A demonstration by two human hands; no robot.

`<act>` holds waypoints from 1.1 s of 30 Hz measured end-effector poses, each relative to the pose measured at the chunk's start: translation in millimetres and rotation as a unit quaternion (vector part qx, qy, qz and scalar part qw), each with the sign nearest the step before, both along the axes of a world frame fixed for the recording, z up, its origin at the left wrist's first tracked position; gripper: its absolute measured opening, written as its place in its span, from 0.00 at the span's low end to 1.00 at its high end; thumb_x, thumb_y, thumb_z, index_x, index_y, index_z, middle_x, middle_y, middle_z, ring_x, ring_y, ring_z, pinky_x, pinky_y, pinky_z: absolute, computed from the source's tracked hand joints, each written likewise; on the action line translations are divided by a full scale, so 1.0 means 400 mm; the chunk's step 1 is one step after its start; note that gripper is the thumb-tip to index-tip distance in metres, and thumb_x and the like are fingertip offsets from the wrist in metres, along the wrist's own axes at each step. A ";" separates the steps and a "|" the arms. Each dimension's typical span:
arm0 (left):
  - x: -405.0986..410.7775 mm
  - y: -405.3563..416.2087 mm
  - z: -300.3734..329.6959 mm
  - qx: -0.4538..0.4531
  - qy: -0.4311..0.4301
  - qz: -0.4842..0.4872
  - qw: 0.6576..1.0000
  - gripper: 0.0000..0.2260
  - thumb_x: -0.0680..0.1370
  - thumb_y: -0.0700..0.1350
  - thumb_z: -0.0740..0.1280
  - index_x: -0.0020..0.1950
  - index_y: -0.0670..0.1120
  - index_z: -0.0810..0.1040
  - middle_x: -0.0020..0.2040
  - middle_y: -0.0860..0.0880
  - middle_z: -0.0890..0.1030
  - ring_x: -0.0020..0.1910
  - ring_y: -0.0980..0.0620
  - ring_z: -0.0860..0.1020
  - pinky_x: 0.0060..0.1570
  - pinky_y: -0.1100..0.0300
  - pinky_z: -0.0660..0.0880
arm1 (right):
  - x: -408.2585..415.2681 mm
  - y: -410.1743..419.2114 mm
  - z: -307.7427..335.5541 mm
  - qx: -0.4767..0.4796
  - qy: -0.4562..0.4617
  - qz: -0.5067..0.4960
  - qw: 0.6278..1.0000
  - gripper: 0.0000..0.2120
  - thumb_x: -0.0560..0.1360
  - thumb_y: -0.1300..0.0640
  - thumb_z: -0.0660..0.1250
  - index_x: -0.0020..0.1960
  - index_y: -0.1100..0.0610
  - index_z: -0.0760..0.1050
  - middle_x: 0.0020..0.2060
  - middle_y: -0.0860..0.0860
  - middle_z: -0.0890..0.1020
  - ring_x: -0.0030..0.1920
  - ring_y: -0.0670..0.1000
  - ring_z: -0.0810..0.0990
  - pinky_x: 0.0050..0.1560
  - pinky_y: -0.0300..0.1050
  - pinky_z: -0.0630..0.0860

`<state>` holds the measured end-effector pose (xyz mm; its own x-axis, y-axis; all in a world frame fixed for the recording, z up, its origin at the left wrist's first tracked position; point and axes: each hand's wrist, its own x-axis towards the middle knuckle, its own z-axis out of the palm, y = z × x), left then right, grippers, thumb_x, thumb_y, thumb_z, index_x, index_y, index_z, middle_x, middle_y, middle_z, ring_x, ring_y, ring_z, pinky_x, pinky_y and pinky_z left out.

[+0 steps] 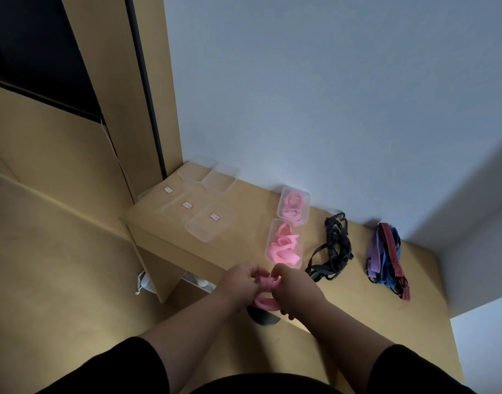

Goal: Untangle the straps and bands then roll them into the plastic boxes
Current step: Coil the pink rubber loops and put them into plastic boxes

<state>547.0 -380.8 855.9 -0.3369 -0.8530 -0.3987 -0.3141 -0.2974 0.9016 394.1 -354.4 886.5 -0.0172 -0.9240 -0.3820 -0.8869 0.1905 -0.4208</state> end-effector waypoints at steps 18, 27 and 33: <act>-0.082 -0.108 -0.011 0.030 -0.012 0.018 0.999 0.09 0.75 0.42 0.73 0.53 0.48 0.78 0.53 0.46 0.81 0.49 0.45 0.83 0.40 0.52 0.84 | -0.066 -0.083 -0.028 -0.016 -0.039 -0.059 0.997 0.09 0.78 0.60 0.57 0.51 0.55 0.76 0.37 0.54 0.82 0.31 0.55 0.84 0.27 0.52 0.82; -0.196 -0.268 0.009 0.022 -0.091 -0.062 0.994 0.13 0.74 0.36 0.68 0.54 0.52 0.78 0.51 0.47 0.82 0.50 0.47 0.81 0.47 0.52 0.83 | -0.197 -0.257 -0.068 -0.044 -0.091 -0.033 0.994 0.08 0.80 0.52 0.63 0.59 0.50 0.73 0.45 0.50 0.82 0.38 0.48 0.83 0.37 0.45 0.83; -0.234 -0.365 -0.013 0.047 -0.061 0.011 0.997 0.14 0.77 0.50 0.70 0.61 0.47 0.79 0.52 0.47 0.83 0.50 0.50 0.83 0.46 0.53 0.83 | -0.273 -0.357 -0.080 -0.076 -0.150 -0.060 0.984 0.20 0.76 0.44 0.71 0.61 0.52 0.68 0.46 0.47 0.80 0.40 0.44 0.82 0.41 0.43 0.83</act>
